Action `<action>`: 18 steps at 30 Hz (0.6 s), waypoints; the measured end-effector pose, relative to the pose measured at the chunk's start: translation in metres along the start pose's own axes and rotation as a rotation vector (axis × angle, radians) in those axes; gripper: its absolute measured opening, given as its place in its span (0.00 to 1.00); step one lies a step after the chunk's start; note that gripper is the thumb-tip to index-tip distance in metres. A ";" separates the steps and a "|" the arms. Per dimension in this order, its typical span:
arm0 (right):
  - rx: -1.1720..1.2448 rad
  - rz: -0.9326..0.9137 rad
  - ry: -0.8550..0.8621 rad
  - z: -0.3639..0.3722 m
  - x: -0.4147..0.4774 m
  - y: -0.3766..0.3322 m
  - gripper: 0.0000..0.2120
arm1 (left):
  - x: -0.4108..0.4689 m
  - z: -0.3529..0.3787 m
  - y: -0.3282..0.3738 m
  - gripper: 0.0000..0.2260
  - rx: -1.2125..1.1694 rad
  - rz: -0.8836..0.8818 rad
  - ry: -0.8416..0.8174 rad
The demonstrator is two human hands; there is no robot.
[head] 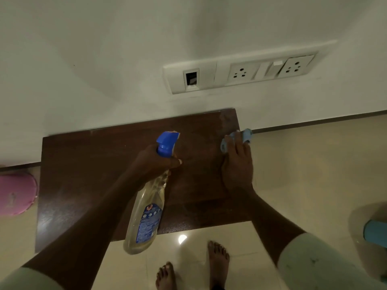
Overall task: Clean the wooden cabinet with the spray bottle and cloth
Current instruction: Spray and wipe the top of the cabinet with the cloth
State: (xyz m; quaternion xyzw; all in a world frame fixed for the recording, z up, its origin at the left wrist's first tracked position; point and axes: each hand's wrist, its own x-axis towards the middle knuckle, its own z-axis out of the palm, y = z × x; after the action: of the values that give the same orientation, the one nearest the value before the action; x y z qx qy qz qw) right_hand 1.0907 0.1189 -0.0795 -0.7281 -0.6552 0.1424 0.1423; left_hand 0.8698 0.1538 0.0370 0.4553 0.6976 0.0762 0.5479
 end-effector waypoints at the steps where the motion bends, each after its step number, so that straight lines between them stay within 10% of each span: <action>1: 0.021 -0.078 -0.054 0.006 -0.008 -0.023 0.28 | 0.001 -0.001 0.000 0.11 -0.009 -0.007 0.003; 7: 0.140 -0.701 -0.209 0.039 0.000 -0.067 0.25 | 0.005 0.005 0.002 0.13 -0.030 -0.034 0.016; 18: 0.094 0.068 0.141 0.022 0.078 -0.037 0.25 | 0.019 -0.006 -0.003 0.11 -0.042 0.022 -0.003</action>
State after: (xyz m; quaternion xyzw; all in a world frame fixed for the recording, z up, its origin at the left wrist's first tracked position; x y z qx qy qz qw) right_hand 1.0562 0.2011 -0.0870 -0.7509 -0.6109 0.1260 0.2171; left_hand 0.8631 0.1682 0.0247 0.4513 0.6900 0.0963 0.5577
